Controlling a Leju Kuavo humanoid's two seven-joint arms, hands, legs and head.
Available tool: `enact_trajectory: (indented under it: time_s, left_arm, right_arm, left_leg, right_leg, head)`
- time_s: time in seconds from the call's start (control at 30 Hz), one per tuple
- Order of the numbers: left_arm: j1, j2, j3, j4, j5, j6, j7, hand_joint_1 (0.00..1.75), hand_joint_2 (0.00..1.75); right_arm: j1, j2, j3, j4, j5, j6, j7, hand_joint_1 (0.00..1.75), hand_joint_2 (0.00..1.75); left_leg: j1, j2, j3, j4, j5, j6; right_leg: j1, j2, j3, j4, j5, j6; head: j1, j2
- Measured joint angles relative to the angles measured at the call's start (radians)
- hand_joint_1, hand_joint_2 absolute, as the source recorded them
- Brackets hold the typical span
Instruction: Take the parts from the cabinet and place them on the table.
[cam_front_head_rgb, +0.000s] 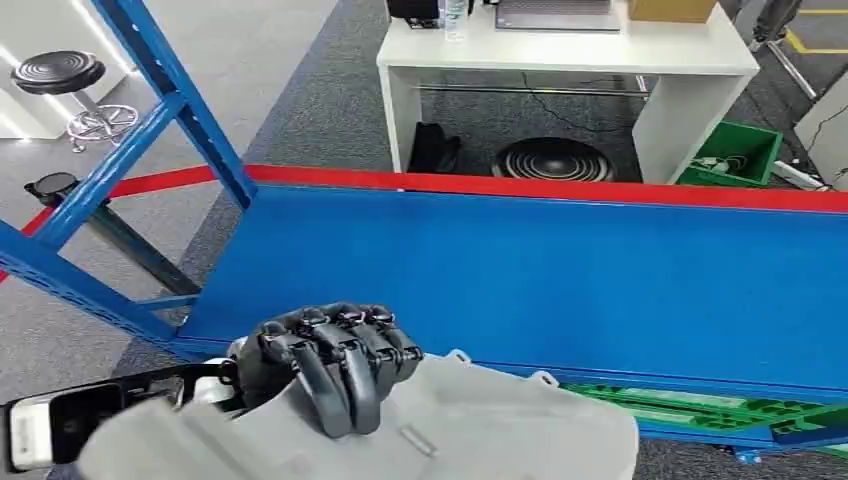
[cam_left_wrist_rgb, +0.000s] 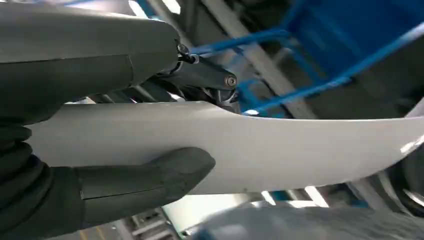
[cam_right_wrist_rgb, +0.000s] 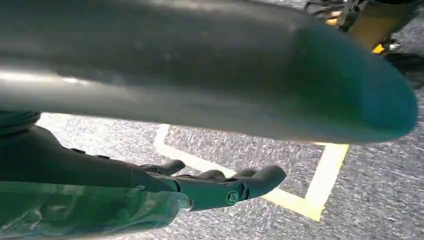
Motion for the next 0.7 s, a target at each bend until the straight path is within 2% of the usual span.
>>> enact_trajectory:
  time_s: [0.03, 0.07, 0.1, 0.17, 0.2, 0.23, 0.27, 0.3, 0.33, 0.37, 0.4, 0.43, 0.47, 0.5, 0.53, 0.57, 0.6, 0.63, 0.67, 0.7]
  left_arm:
    - [0.003, -0.005, -0.002, -0.027, 0.002, 0.000, 0.000, 1.75, 1.75]
    - [0.003, -0.010, -0.006, -0.053, 0.004, 0.000, 0.000, 1.75, 1.75]
    - [0.003, -0.014, -0.010, -0.078, 0.007, 0.000, 0.000, 1.75, 1.75]
    - [0.007, -0.017, -0.010, -0.105, 0.007, 0.006, 0.000, 1.75, 1.75]
    - [0.011, -0.017, -0.010, -0.113, 0.006, 0.008, 0.000, 1.75, 1.75]
    - [0.012, -0.017, -0.010, -0.121, 0.004, 0.011, 0.000, 1.75, 1.75]
    - [0.013, -0.018, -0.009, -0.126, -0.003, 0.015, 0.000, 1.75, 1.75]
    - [0.015, -0.019, -0.008, -0.131, -0.006, 0.019, 0.000, 1.75, 1.75]
    - [0.019, -0.019, -0.008, -0.133, -0.013, 0.024, 0.000, 1.75, 1.75]
    - [0.025, -0.019, -0.007, -0.134, -0.025, 0.030, 0.000, 1.75, 1.75]
    - [0.032, -0.019, -0.007, -0.136, -0.033, 0.039, 0.000, 1.75, 1.75]
    - [0.037, -0.017, -0.006, -0.136, -0.041, 0.049, 0.000, 1.75, 1.75]
    - [0.045, -0.015, -0.005, -0.136, -0.052, 0.064, 0.000, 1.75, 1.75]
    - [0.052, -0.014, -0.003, -0.136, -0.060, 0.074, 0.000, 1.75, 1.75]
    - [0.057, -0.013, 0.000, -0.136, -0.066, 0.082, 0.000, 1.75, 1.75]
    - [0.059, -0.011, 0.003, -0.136, -0.073, 0.097, 0.000, 1.75, 1.75]
    - [0.061, -0.010, 0.007, -0.138, -0.080, 0.109, 0.000, 1.75, 1.75]
    - [0.064, -0.008, 0.010, -0.138, -0.088, 0.124, 0.000, 1.75, 1.75]
    - [0.069, -0.006, 0.014, -0.138, -0.098, 0.142, 0.000, 1.75, 1.75]
    - [0.078, -0.004, 0.021, -0.138, -0.107, 0.158, 0.000, 1.75, 1.75]
  right_arm:
    - [-0.001, 0.000, 0.000, 0.000, 0.000, -0.002, 0.006, 0.00, 0.00]
    - [-0.001, 0.000, 0.000, 0.000, 0.001, -0.003, 0.014, 0.00, 0.00]
    - [-0.001, 0.000, 0.000, 0.000, 0.002, -0.004, 0.019, 0.00, 0.00]
    - [0.000, 0.000, 0.000, 0.000, 0.002, -0.006, 0.033, 0.00, 0.00]
    - [0.000, 0.000, 0.000, 0.000, 0.002, -0.006, 0.038, 0.00, 0.00]
    - [-0.001, -0.001, 0.000, 0.000, 0.000, -0.006, 0.045, 0.00, 0.00]
    - [0.000, -0.004, 0.000, 0.000, -0.002, -0.008, 0.050, 0.00, 0.00]
    - [0.000, -0.004, 0.000, 0.001, -0.006, -0.008, 0.055, 0.00, 0.00]
    - [0.001, -0.004, 0.000, 0.001, -0.008, -0.008, 0.059, 0.00, 0.00]
    - [0.001, -0.007, 0.000, 0.001, -0.011, -0.010, 0.064, 0.00, 0.00]
    - [0.001, -0.010, -0.001, 0.001, -0.014, -0.012, 0.066, 0.00, 0.00]
    - [0.001, -0.012, -0.002, 0.001, -0.016, -0.014, 0.066, 0.00, 0.00]
    - [0.001, -0.015, -0.003, 0.001, -0.018, -0.014, 0.067, 0.00, 0.00]
    - [0.001, -0.016, -0.003, 0.001, -0.021, -0.014, 0.066, 0.00, 0.00]
    - [0.000, -0.018, -0.004, 0.001, -0.022, -0.014, 0.067, 0.00, 0.00]
    - [-0.001, -0.020, -0.005, 0.001, -0.024, -0.013, 0.066, 0.00, 0.00]
    - [-0.005, -0.020, -0.006, 0.001, -0.026, -0.013, 0.066, 0.00, 0.00]
    - [-0.002, -0.020, -0.008, 0.001, -0.029, -0.013, 0.065, 0.00, 0.00]
    - [-0.001, -0.020, -0.009, 0.001, -0.036, -0.011, 0.065, 0.00, 0.00]
    - [0.001, -0.021, -0.009, 0.001, -0.044, -0.009, 0.066, 0.00, 0.00]
  left_leg:
    - [0.000, 0.000, 0.047, -0.094, 0.046, 0.004]
    - [0.000, 0.002, 0.091, -0.174, 0.074, 0.009]
    - [-0.001, 0.002, 0.116, -0.224, 0.079, 0.012]
    - [-0.004, -0.002, 0.110, -0.225, 0.082, 0.015]
    - [-0.006, -0.003, 0.109, -0.225, 0.085, 0.019]
    - [-0.003, -0.002, 0.109, -0.235, 0.093, 0.028]
    - [0.001, 0.001, 0.110, -0.240, 0.100, 0.032]
    - [0.002, 0.001, 0.106, -0.241, 0.104, 0.038]
    - [0.001, 0.002, 0.101, -0.241, 0.107, 0.043]
    - [0.000, 0.003, 0.093, -0.240, 0.113, 0.044]
    - [-0.001, 0.003, 0.085, -0.240, 0.119, 0.045]
    - [-0.001, 0.003, 0.077, -0.240, 0.125, 0.044]
    - [-0.001, 0.003, 0.069, -0.239, 0.132, 0.043]
    - [0.000, 0.003, 0.062, -0.239, 0.138, 0.039]
    - [0.001, 0.002, 0.054, -0.239, 0.145, 0.035]
    - [0.002, 0.000, 0.049, -0.236, 0.151, 0.029]
    - [-0.003, 0.000, 0.042, -0.235, 0.158, 0.022]
    - [-0.004, -0.001, 0.045, -0.236, 0.162, 0.019]
    - [-0.004, -0.002, 0.045, -0.232, 0.166, 0.014]
    - [-0.003, -0.002, 0.044, -0.235, 0.176, 0.010]
  right_leg:
    - [-0.001, 0.001, 0.001, 0.000, 0.001, 0.001]
    - [-0.001, 0.001, 0.002, 0.000, 0.002, 0.003]
    - [0.007, 0.003, -0.002, 0.006, 0.000, 0.011]
    - [0.003, 0.002, -0.004, 0.001, 0.007, 0.024]
    - [0.001, 0.001, -0.002, -0.004, 0.010, 0.030]
    - [0.001, 0.001, -0.003, -0.004, 0.013, 0.036]
    - [0.000, 0.001, -0.012, 0.010, -0.007, 0.039]
    - [0.001, 0.000, -0.024, 0.049, -0.049, 0.042]
    - [0.000, 0.000, -0.049, 0.123, -0.101, 0.044]
    - [0.000, 0.000, -0.079, 0.209, -0.148, 0.047]
    - [0.001, 0.000, -0.100, 0.277, -0.181, 0.050]
    - [0.001, 0.000, -0.102, 0.301, -0.187, 0.051]
    - [0.001, 0.000, -0.079, 0.278, -0.170, 0.051]
    - [0.000, 0.000, -0.032, 0.212, -0.137, 0.052]
    - [-0.003, 0.000, 0.029, 0.117, -0.101, 0.052]
    - [-0.006, 0.000, 0.094, 0.019, -0.081, 0.056]
    - [-0.001, 0.003, 0.115, -0.012, -0.106, 0.053]
    - [0.001, 0.012, 0.106, -0.001, -0.076, 0.040]
    - [0.000, 0.013, 0.096, -0.008, -0.087, 0.036]
    - [0.002, 0.013, 0.092, -0.004, -0.082, 0.028]
  head:
    - [-0.001, 0.000]
    - [0.000, 0.000]
    - [-0.001, 0.000]
    - [0.003, 0.000]
    - [0.006, 0.000]
    - [0.009, 0.000]
    - [0.016, 0.000]
    - [0.027, 0.000]
    - [0.044, 0.000]
    - [0.047, 0.000]
    - [0.047, 0.000]
    - [0.047, 0.000]
    - [0.047, 0.000]
    - [0.047, 0.000]
    - [0.047, 0.000]
    - [0.046, 0.000]
    - [0.047, 0.000]
    - [0.042, 0.000]
    - [0.043, 0.000]
    - [0.039, 0.000]
